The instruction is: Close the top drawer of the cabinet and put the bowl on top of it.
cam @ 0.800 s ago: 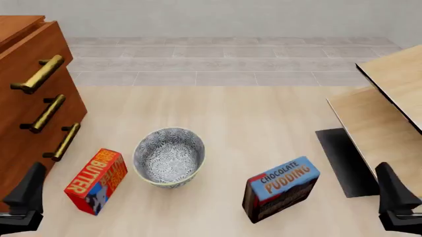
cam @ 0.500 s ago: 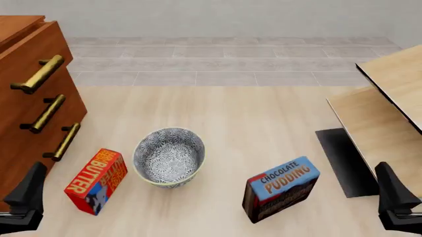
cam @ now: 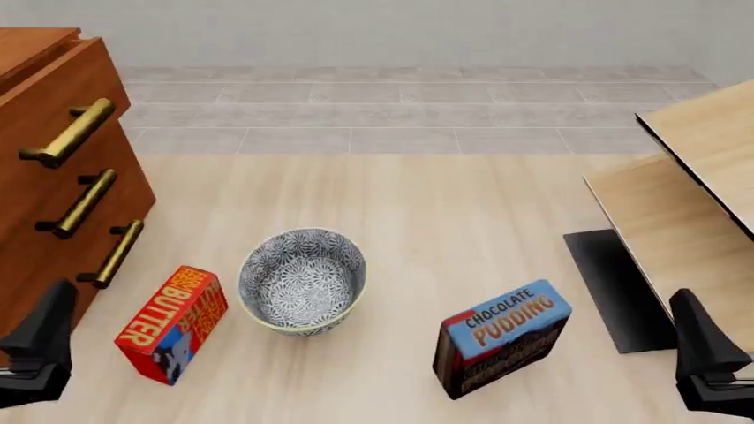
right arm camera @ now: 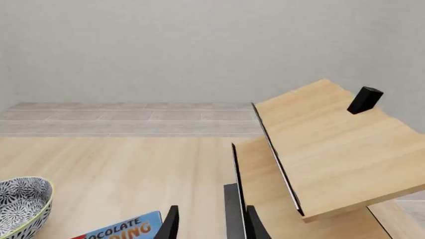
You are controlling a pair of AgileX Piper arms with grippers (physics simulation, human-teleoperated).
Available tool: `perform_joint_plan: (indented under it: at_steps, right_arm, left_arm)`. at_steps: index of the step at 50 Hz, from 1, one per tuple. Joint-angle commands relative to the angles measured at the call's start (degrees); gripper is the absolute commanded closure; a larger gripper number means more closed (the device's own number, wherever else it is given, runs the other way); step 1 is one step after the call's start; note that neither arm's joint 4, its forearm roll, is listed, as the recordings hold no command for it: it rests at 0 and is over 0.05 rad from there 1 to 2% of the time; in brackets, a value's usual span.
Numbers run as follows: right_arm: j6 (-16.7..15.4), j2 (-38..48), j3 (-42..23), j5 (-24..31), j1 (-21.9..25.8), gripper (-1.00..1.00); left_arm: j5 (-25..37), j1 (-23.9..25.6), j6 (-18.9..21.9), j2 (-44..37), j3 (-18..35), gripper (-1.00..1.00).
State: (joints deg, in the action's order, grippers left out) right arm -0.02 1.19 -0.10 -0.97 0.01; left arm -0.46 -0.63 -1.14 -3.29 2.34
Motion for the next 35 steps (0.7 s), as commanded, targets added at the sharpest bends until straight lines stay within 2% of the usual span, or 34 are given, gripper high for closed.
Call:
perform_joint_plan:
  at_steps: [1,8,19,35]
  right_arm:
    - [0.0,-0.3,0.0,0.3,0.0,-1.0]
    - [0.0,-0.3,0.0,0.3,0.0,-1.0]
    - [0.0,-0.3,0.0,0.3,0.0,-1.0]
    - [0.0,-0.3,0.0,0.3,0.0,-1.0]
  left_arm:
    - [0.8,0.2,-1.8,-3.7,5.0,-1.0]
    - [-1.2,0.0,-2.1,-9.6,8.6,-1.0]
    - [-0.9,0.5,-1.9,-14.1,13.5,-1.0]
    - [-3.2,-0.5,-3.3,-19.6,14.0,-1.0]
